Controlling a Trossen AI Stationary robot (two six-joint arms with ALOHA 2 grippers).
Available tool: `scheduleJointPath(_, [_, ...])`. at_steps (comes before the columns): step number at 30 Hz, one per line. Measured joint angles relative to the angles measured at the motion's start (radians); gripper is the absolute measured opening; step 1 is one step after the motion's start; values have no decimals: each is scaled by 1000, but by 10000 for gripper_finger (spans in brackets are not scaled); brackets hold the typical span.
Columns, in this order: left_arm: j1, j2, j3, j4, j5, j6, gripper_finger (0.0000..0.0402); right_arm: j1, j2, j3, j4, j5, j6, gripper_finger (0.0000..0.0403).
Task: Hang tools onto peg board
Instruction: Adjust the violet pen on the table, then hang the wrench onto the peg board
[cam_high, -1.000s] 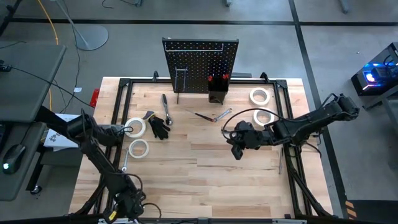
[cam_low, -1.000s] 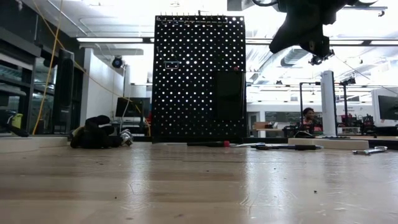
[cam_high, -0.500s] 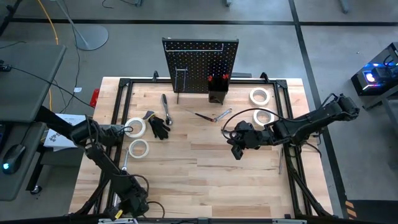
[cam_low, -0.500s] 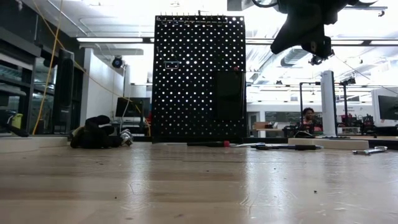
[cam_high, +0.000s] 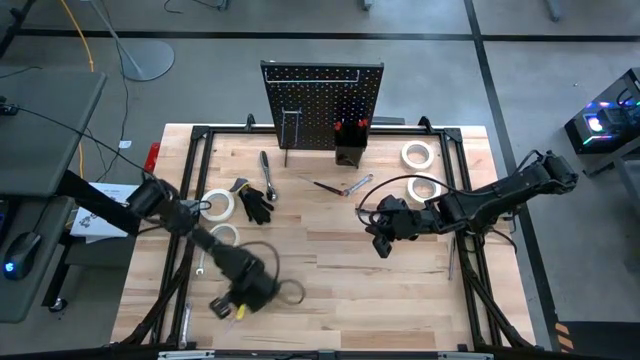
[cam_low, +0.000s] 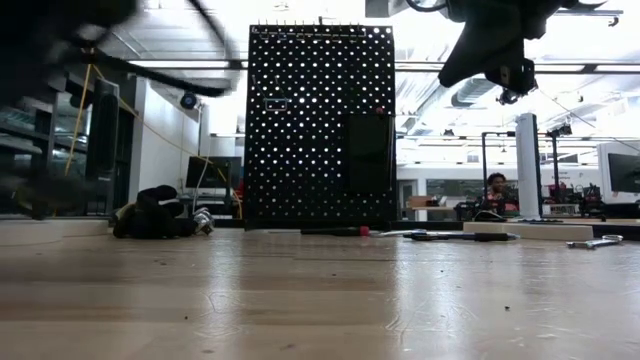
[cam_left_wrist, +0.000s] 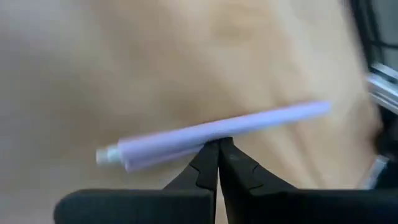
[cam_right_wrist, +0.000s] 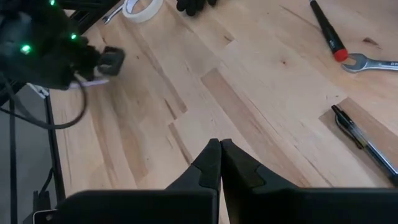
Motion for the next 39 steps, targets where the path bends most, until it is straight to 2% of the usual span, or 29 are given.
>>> scheduleJointPath(4, [88, -20, 38, -113, -136, -3, 0, 0, 0, 0, 0, 11, -11, 0])
scheduleJointPath(8, [122, -92, 51, -195, -264, -4, 0, 0, 0, 0, 1, 22, -11, 0])
scheduleJointPath(11, [131, -183, 54, -203, -322, -42, 0, 0, 0, 0, 1, 31, -11, 0])
scheduleJointPath(15, [128, -310, 47, -198, -347, -189, 0, 0, 0, 0, 5, 36, -11, 0])
scheduleJointPath(18, [79, -374, -4, -221, -303, -282, 0, -2, 0, 0, 11, 39, -12, 0])
scheduleJointPath(21, [11, -388, -64, -244, -202, -317, 0, -13, 0, 0, 18, 39, -19, 0])
scheduleJointPath(25, [-99, -364, -126, -201, -42, -348, 0, -31, 0, 0, 32, 39, -19, 0])
scheduleJointPath(32, [-247, -290, -169, -141, 130, -467, 0, -52, 0, 0, 55, 39, -37, 0])
scheduleJointPath(34, [-280, -269, -184, -115, 162, -507, 0, -59, 0, 0, 55, 41, -38, 0])
scheduleJointPath(39, [-327, -234, -207, -86, 164, -557, 0, -78, 0, 0, 55, 56, -37, 0])
